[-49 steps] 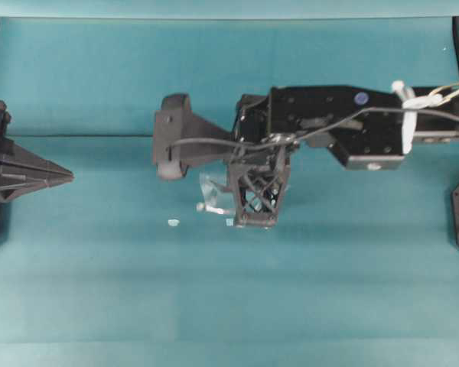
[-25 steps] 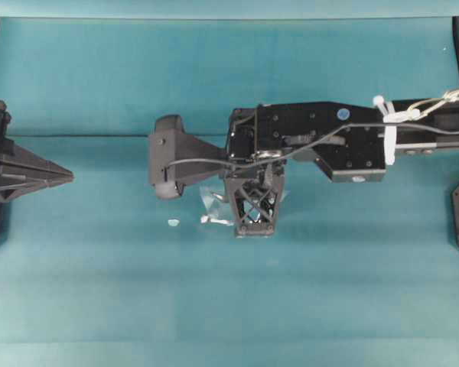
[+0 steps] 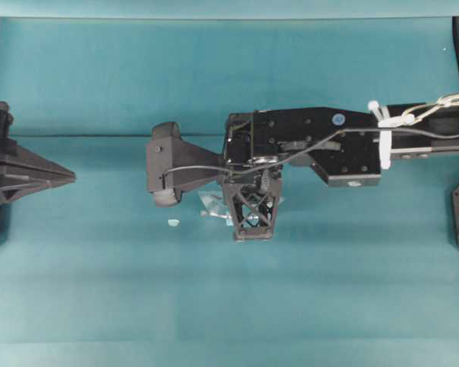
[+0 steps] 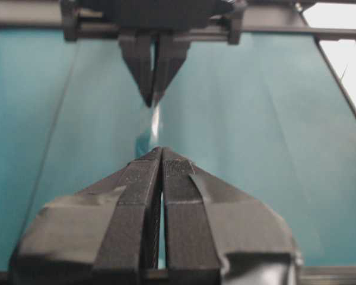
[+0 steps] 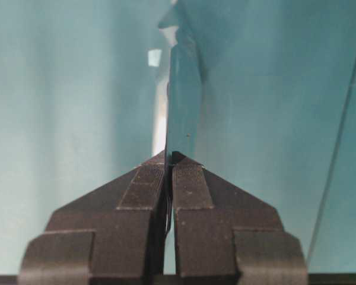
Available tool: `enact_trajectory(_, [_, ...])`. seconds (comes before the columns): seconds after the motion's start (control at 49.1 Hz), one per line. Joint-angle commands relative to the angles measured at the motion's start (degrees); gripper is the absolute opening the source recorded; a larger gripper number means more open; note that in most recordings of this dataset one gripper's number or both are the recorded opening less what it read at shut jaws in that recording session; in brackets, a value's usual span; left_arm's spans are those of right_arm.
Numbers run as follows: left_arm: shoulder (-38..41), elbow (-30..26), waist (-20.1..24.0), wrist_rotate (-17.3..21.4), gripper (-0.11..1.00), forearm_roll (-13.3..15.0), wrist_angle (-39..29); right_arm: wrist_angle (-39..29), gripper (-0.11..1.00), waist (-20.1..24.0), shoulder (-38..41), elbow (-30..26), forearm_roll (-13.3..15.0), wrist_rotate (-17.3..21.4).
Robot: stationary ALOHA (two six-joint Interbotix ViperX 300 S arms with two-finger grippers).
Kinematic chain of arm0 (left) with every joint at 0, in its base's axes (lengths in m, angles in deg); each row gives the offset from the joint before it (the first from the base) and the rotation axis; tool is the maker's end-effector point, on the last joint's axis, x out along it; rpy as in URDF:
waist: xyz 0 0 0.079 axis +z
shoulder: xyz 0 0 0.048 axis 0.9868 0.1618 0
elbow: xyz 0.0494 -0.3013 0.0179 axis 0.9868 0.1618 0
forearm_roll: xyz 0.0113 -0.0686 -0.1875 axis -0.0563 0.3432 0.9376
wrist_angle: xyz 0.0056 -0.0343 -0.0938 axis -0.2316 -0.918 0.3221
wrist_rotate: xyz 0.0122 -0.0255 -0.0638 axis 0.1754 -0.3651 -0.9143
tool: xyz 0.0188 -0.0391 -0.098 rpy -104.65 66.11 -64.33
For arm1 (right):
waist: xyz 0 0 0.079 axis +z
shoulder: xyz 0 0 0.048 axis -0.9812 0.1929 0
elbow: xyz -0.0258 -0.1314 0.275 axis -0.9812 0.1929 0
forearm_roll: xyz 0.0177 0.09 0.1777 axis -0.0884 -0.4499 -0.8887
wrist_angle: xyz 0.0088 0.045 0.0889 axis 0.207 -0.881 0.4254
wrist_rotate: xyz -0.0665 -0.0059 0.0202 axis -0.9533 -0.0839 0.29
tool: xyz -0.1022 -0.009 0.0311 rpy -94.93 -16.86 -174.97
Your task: Hand over the silver zip bag and make it stand upright.
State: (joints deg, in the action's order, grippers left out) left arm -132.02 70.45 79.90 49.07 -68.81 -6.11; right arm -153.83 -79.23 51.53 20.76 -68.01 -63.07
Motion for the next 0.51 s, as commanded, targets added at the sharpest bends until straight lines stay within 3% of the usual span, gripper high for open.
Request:
enact_trajectory(0.0, [1.67, -0.44, 0.26, -0.79, 0.0, -0.18, 0.26, 0.53, 0.01, 0.44, -0.53, -0.88, 0.09, -0.79])
enact_trajectory(0.061, [2.29, -0.35, 0.26, -1.23, 0.02, -0.18, 0.35, 0.62, 0.01, 0.44, -0.53, -0.88, 0.09, -1.14])
enact_trajectory(0.143, [2.81, -0.35, 0.35, -1.32, 0.13, -0.18, 0.62, 0.62, 0.01, 0.53, -0.44, -0.88, 0.09, -1.49])
enact_trajectory(0.387, [3.43, 0.18, 0.26, -3.16, 0.82, -0.18, 0.88, 0.62, 0.01, 0.53, -0.53, -0.88, 0.09, -2.02])
enact_trajectory(0.448, [3.96, 0.79, 0.26, -3.87, 0.93, -0.09, 1.67, 0.79, 0.01, 0.62, -0.53, -0.88, 0.18, -2.02])
enact_trajectory(0.489, [4.48, 1.41, 0.26, -4.04, 0.94, -0.18, 2.64, 0.97, 0.01, 0.53, -0.53, -0.79, 0.18, -2.02])
